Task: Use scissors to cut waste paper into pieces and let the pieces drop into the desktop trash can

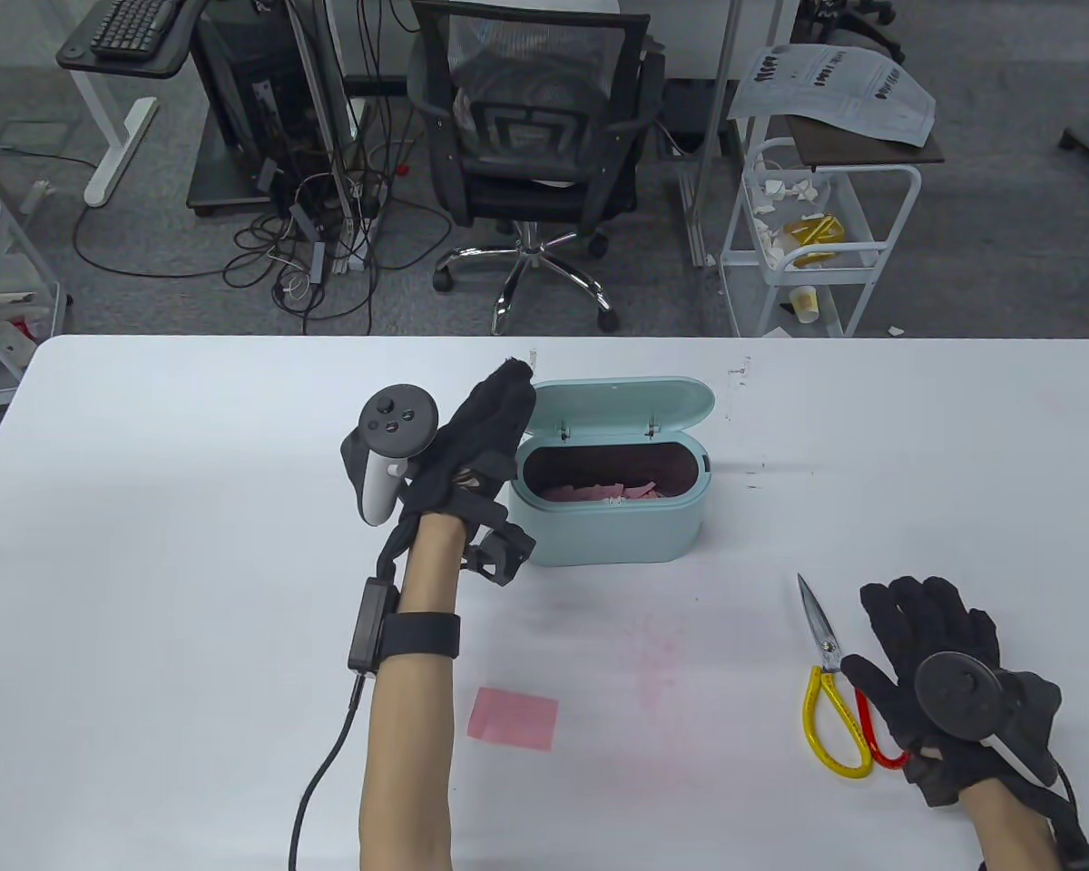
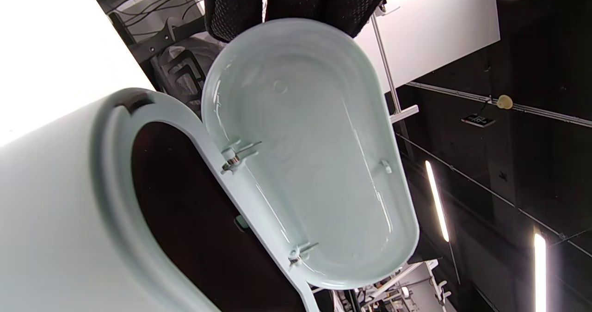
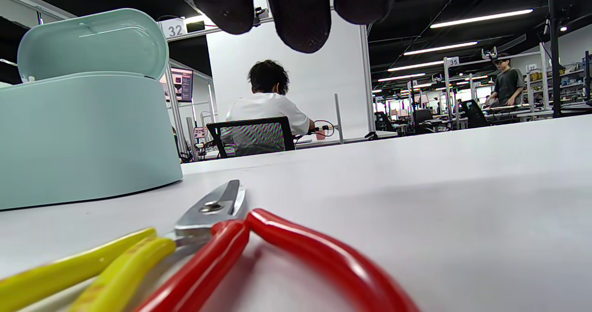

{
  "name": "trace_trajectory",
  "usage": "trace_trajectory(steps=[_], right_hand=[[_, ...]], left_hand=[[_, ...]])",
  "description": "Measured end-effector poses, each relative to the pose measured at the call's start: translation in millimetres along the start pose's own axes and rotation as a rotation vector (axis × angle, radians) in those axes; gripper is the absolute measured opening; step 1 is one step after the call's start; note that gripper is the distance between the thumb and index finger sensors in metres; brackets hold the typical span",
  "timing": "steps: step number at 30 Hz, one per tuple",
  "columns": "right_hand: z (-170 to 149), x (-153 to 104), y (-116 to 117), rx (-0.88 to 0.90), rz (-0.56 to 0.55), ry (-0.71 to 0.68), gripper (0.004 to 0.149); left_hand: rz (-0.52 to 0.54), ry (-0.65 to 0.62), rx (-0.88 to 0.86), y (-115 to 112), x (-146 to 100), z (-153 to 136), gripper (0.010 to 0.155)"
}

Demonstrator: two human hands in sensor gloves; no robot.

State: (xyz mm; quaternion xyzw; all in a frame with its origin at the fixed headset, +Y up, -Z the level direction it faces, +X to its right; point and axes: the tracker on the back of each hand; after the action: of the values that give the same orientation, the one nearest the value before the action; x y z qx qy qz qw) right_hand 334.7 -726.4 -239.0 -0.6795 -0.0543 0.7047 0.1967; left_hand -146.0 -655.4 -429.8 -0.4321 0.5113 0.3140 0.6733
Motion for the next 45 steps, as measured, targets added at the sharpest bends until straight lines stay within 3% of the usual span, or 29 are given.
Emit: trace_trajectory(steps=[5, 12, 20, 24, 27, 31, 38, 41, 45], right_hand=[[0.7, 0.0, 0.3, -0.003, 0.002, -0.003, 0.079], [2.0, 0.3, 2.4, -0.004, 0.014, -0.007, 0.080], [8.4, -1.5, 2.5, -0.005, 0.014, -0.022, 0.079], [12.8, -2.5, 2.3, -0.005, 0.013, -0.035, 0.079], [15.2, -3.5, 1.0, -0.001, 0.006, -0.041, 0.079], [17.7, -4.5, 1.3, -0.001, 0.004, -0.046, 0.080], [18.8, -5.9, 6.7, -0.002, 0.003, -0.040, 0.080], [19.9, -6.1, 11.7, -0.028, 0.017, -0.037, 0.080], [22.5, -6.9, 15.2, -0.163, 0.063, -0.031, 0.081]], left_hand=[[0.010, -0.010, -0.018, -2.2, -1.7, -2.5, 0.082], [0.038, -0.045, 0.137, 5.5, -24.9, 5.8, 0.086], [0.145, -0.053, 0.665, 14.9, -97.6, 18.8, 0.085], [0.183, -0.081, 0.707, 4.6, -140.3, 11.3, 0.083], [0.113, -0.042, 0.802, -9.2, -169.7, 1.4, 0.083], [0.137, -0.024, 0.836, -21.4, -200.3, -20.4, 0.083], [0.137, 0.005, 0.772, -29.6, -211.4, -63.0, 0.083], [0.085, 0.033, 0.770, -31.6, -210.5, -69.3, 0.083], [0.108, 0.045, 0.809, -28.7, -211.0, -73.5, 0.084]])
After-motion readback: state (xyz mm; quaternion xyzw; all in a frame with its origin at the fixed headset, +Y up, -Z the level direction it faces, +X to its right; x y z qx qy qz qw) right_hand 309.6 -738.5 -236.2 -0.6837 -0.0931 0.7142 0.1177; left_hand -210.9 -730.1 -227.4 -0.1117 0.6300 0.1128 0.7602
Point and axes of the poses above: the tracker on the back of each hand, its own z axis roughly to the thumb side, its own x axis roughly from the wrist to the fingertips, y = z × x, and after that the axes turned 7 degrees about -z, right-handed
